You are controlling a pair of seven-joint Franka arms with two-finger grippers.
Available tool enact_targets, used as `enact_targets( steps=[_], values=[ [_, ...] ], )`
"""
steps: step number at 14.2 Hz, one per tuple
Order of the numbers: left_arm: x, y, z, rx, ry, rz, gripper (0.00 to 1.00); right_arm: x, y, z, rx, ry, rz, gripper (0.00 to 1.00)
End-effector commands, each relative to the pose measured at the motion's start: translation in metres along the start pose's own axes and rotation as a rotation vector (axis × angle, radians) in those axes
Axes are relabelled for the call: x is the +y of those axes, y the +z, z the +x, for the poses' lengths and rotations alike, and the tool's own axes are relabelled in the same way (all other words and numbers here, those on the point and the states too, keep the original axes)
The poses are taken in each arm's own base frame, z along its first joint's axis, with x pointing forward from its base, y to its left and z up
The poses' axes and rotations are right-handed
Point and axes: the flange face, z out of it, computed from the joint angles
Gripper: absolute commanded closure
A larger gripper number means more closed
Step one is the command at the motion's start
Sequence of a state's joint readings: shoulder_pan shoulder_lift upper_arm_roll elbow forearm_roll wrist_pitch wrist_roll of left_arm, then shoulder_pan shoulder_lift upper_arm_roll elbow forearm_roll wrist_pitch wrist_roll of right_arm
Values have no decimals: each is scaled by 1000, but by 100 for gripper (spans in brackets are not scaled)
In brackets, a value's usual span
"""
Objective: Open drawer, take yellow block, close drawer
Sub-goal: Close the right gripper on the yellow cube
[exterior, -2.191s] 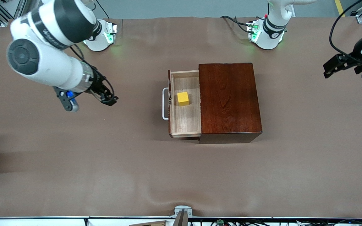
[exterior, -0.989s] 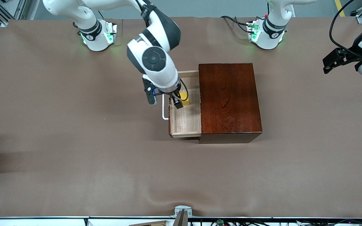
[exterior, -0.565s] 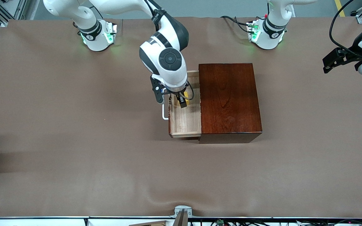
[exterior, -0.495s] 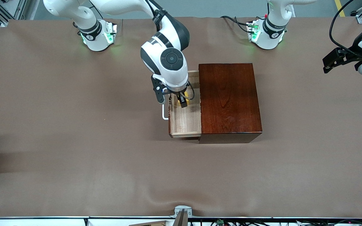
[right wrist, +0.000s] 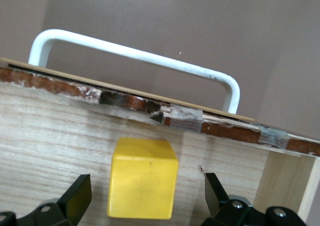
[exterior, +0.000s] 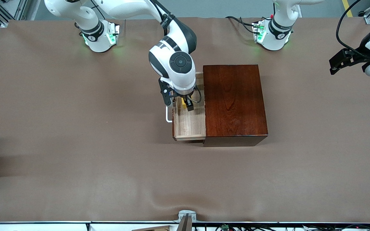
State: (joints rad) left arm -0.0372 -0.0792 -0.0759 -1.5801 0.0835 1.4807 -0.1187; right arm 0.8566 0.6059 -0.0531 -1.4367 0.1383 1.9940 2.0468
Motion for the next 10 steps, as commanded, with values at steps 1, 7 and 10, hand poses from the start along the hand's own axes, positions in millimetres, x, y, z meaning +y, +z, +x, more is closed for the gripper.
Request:
enact_targets(
  steps=[1, 7, 10],
  values=[
    [-1, -4, -5, -1, 18, -10, 0, -3, 8, -2, 12, 31, 26, 0],
    [0, -4, -5, -1, 20, -10, 0, -4, 20, -2, 10, 34, 30, 22],
    [1, -5, -5, 1, 19, -10, 0, -5, 16, -2, 6, 35, 36, 66]
  ],
)
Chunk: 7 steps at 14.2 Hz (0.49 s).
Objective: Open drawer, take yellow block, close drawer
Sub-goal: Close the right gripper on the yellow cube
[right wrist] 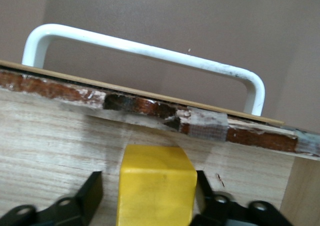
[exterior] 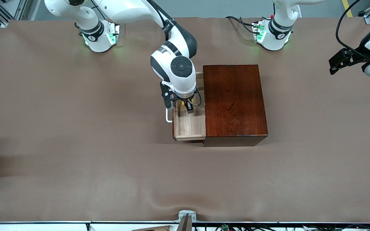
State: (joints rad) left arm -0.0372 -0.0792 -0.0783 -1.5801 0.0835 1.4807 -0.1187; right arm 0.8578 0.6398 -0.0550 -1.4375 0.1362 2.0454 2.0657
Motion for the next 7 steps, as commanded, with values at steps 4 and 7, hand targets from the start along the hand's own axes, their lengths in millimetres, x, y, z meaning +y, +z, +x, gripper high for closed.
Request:
enact_targets(
  steps=[4, 7],
  values=[
    [0, -6, -5, 2, 17, -10, 0, -1, -20, -1, -4, 17, 36, 100],
    [0, -6, -5, 4, 18, -10, 0, -5, -34, 2, -21, 27, 48, 100]
  ],
)
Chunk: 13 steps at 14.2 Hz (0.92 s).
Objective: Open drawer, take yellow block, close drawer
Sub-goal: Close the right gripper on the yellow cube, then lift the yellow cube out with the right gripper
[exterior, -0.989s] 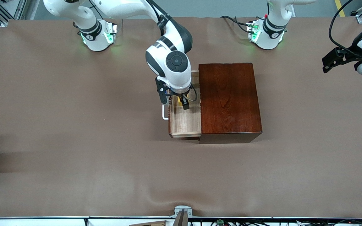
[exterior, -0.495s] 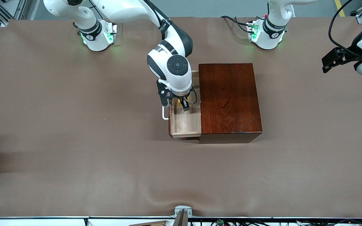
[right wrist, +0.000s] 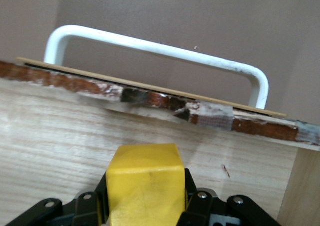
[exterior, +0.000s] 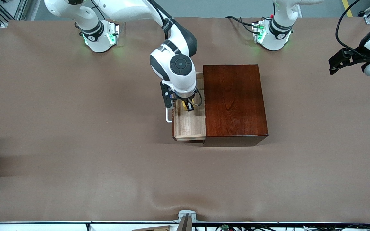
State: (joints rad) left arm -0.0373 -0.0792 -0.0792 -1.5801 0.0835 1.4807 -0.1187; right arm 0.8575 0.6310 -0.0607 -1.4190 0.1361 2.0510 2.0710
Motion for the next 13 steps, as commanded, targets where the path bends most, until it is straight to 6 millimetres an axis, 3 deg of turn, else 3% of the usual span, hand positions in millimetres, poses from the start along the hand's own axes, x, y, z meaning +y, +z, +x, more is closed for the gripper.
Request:
enact_targets(
  steps=[1, 3, 8, 10, 13],
  values=[
    [1, -6, -5, 4, 20, -10, 0, -2, -31, 6, -18, 27, 28, 100],
    [6, -8, -6, 6, 23, -12, 0, -10, -57, 22, -25, 51, 18, 100],
    [50, -14, -3, 21, 82, -21, 0, -31, -99, 62, -4, 94, -18, 100],
    [59, -11, -2, 15, 72, -20, 0, -36, -132, 89, -22, 40, 5, 100],
    [59, -8, 1, 10, 72, -21, 0, -51, -136, 147, -13, -69, -38, 100]
  ],
)
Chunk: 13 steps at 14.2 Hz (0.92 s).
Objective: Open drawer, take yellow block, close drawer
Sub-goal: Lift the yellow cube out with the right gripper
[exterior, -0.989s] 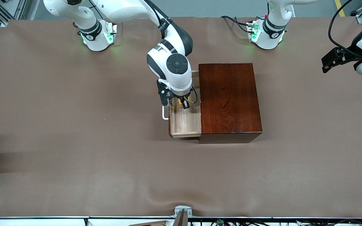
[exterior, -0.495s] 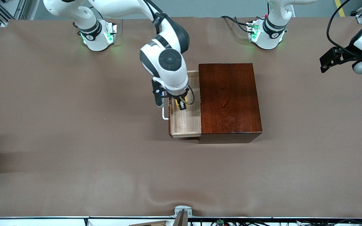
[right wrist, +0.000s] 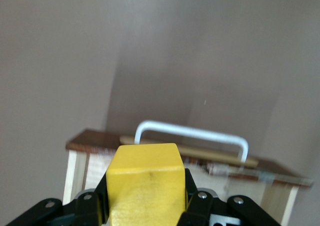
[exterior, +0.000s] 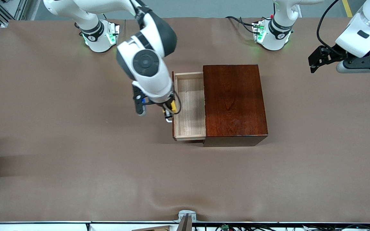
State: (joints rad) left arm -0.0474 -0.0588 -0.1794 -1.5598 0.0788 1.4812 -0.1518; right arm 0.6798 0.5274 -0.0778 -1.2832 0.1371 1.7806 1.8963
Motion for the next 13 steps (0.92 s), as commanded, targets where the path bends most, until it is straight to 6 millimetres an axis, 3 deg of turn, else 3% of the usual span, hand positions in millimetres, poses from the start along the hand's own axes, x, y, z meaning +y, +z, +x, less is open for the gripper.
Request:
enact_targets(
  steps=[1, 3, 9, 13],
  values=[
    [-2, -2, 6, -2, -6, -21, 0, -11, -11, 53, -10, -107, -23, 100],
    [-2, -2, 6, -2, -8, -21, 0, -18, -12, 91, -13, -215, -41, 100],
    [2, -2, 6, -3, -3, -23, 0, -22, 53, 218, -70, -658, -150, 100],
    [46, -8, 6, 11, 19, -39, 0, -9, 97, 275, -86, -931, -222, 100]
  ],
)
